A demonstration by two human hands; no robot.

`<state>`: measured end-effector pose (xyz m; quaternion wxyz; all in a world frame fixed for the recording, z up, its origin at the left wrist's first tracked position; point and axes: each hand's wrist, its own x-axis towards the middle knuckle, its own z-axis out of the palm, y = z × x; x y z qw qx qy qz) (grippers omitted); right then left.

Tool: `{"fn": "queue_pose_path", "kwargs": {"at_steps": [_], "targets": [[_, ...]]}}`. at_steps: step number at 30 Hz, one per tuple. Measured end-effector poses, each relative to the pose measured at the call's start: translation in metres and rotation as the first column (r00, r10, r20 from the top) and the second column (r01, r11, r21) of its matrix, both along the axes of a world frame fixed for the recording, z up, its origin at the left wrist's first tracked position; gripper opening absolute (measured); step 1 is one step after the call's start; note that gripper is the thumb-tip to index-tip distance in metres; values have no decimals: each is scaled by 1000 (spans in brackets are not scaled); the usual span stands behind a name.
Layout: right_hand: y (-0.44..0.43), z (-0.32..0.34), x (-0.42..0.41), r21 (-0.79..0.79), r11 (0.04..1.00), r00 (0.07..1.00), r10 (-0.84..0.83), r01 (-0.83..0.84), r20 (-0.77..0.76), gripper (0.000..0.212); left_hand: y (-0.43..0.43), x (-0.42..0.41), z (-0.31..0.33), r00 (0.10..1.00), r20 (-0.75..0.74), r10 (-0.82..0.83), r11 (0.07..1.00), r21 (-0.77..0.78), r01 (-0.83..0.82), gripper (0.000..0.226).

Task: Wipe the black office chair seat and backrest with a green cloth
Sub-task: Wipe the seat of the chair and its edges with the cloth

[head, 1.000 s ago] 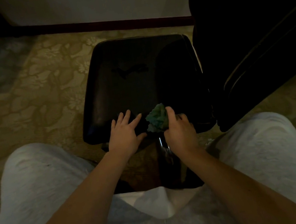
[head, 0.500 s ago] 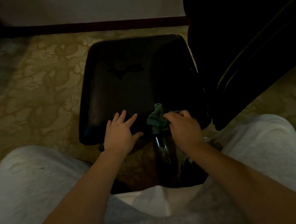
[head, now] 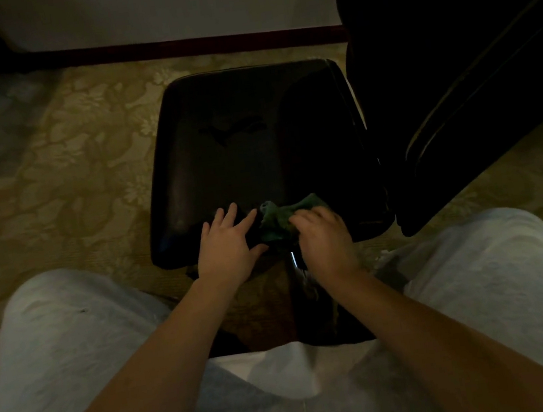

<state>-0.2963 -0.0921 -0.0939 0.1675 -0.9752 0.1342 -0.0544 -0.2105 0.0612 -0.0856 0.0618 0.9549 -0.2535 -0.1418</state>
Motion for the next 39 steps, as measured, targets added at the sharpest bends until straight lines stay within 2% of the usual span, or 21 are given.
{"fn": "queue_pose_path", "kwargs": {"at_steps": [3, 7, 12, 19, 23, 32, 35, 39], "targets": [[-3, 5, -3, -83, 996, 999, -17, 14, -40, 31, 3, 4, 1, 1000, 1, -9, 1000, 14, 9, 72], [-6, 9, -8, -74, 996, 986, -61, 50, -156, 38, 2, 2, 2, 1000, 3, -15, 1000, 13, 15, 71], [5, -4, -7, -74, 996, 991, -63, 54, -120, 23, -2, -2, 0, 1000, 14, 2, 999, 34, -3, 72], [9, -13, -2, -83, 996, 998, -41, 37, -40, 40, -1, -1, -1, 1000, 28, -14, 999, 52, 12, 72], [-6, -16, -7, -117, 993, 999, -34, 33, -10, 24, 0, 1, 0, 1000, 15, -12, 1000, 26, 12, 71], [-6, -6, -13, -99, 984, 975, -165, 151, -148, 38, -7, -8, -8, 1000, 24, 16, 1000, -19, -15, 72], [-2, -7, -11, -53, 992, 986, -118, 112, -120, 38, -10, -10, -8, 999, 26, 20, 1000, -6, -20, 72], [7, -14, -8, -92, 994, 992, 43, -54, -114, 39, -9, -9, -8, 1000, 23, 0, 999, 40, -1, 73]]}}
